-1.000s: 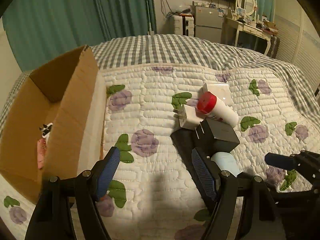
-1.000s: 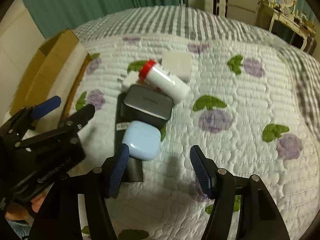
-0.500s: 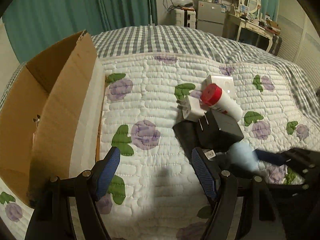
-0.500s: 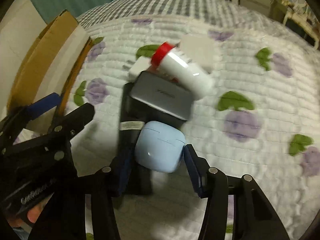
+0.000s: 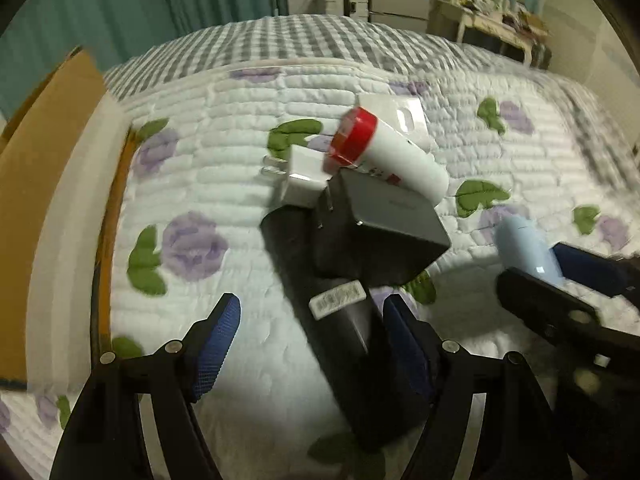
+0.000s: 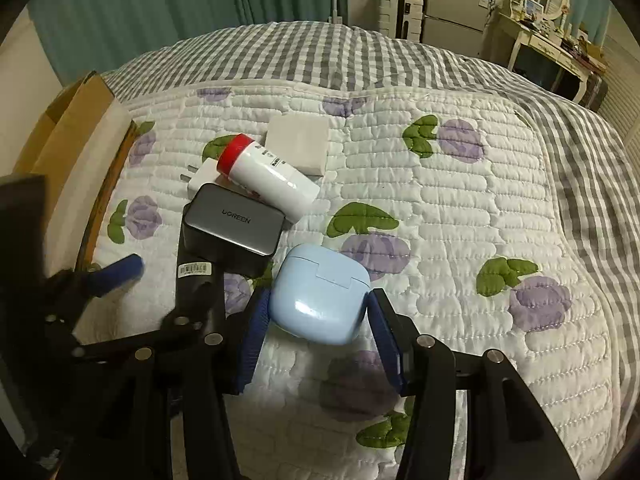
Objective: Organize rigid objects
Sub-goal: 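Grasp the light blue earbud case with the right tool while the left tool grasps the black cylinder, then carry the earbud case and black cylinder into the box and release both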
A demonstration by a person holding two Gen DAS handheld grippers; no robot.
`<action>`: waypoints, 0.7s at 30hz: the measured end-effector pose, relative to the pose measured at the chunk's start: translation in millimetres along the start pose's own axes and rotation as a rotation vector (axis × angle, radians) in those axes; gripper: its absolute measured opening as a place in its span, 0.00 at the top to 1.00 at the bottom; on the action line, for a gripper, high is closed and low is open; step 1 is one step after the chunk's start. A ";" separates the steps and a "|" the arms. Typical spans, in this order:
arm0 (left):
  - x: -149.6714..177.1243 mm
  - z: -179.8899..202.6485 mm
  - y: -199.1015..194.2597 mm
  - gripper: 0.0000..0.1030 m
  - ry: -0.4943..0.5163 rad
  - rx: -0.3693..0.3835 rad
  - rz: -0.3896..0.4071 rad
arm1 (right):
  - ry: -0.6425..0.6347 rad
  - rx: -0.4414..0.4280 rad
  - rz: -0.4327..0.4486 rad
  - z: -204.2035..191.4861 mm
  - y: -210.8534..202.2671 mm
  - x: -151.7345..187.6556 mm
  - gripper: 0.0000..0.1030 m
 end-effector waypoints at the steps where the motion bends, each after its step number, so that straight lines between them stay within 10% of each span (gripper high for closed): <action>1: 0.3 0.9 6.4 0.26 0.003 0.001 -0.009 | 0.006 -0.001 -0.003 1.9 0.4 0.0 0.52; 21: 15.9 -28.6 -34.7 0.60 -0.039 0.180 -0.017 | 0.020 0.039 0.049 -1.8 -10.9 3.0 0.52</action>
Point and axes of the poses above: each gripper's, at about its wrist camera, not at the fingertips, and y roughly the way its jaws point, z to its right, x to its underside, the point moved 5 cm from there along y, roughly the way its jaws point, and after that the axes turned 4 degrees about x, right-handed, at the moved point
